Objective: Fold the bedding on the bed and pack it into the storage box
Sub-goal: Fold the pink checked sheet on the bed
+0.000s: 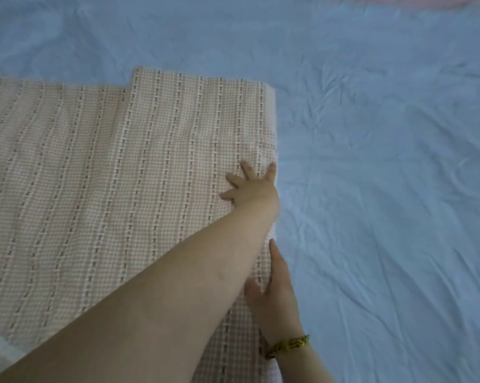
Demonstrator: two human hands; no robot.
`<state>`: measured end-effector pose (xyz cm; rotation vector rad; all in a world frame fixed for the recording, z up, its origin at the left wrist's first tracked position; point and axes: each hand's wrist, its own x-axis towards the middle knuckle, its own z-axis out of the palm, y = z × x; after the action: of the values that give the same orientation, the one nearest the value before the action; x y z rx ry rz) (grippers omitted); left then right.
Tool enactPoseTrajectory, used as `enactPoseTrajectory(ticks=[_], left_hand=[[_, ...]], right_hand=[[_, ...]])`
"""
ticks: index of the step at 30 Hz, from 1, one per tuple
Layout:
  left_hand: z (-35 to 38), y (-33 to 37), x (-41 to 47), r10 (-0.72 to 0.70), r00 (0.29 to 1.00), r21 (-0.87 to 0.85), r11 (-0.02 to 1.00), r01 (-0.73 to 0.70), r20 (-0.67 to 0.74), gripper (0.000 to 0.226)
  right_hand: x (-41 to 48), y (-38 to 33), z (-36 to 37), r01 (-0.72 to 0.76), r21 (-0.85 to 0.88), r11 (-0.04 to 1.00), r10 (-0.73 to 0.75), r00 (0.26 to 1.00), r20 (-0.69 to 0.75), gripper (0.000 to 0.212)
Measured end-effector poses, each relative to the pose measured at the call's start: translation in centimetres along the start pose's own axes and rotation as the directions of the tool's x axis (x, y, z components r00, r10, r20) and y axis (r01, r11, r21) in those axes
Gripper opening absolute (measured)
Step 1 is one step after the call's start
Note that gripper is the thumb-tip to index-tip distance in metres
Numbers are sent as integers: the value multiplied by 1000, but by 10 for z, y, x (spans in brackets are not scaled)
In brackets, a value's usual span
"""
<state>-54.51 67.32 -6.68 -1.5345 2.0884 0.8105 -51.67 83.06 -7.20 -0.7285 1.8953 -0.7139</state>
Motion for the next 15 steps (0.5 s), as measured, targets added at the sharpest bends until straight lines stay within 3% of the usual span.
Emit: enactPoseTrajectory(ticks=[4, 10, 15], left_hand=[[0, 2, 8, 59, 998, -12, 998, -59, -33, 83], [-55, -54, -3, 322, 924, -382, 843, -379, -206, 76], [-111, -147, -41, 261, 869, -517, 718, -465, -420, 74]], right_hand=[[-8, -8, -5, 149, -92, 985, -144, 988, 62, 74], [-33, -50, 20, 360, -134, 923, -343, 929, 136, 72], [-53, -115, 69, 471, -101, 876, -435, 864, 252, 76]])
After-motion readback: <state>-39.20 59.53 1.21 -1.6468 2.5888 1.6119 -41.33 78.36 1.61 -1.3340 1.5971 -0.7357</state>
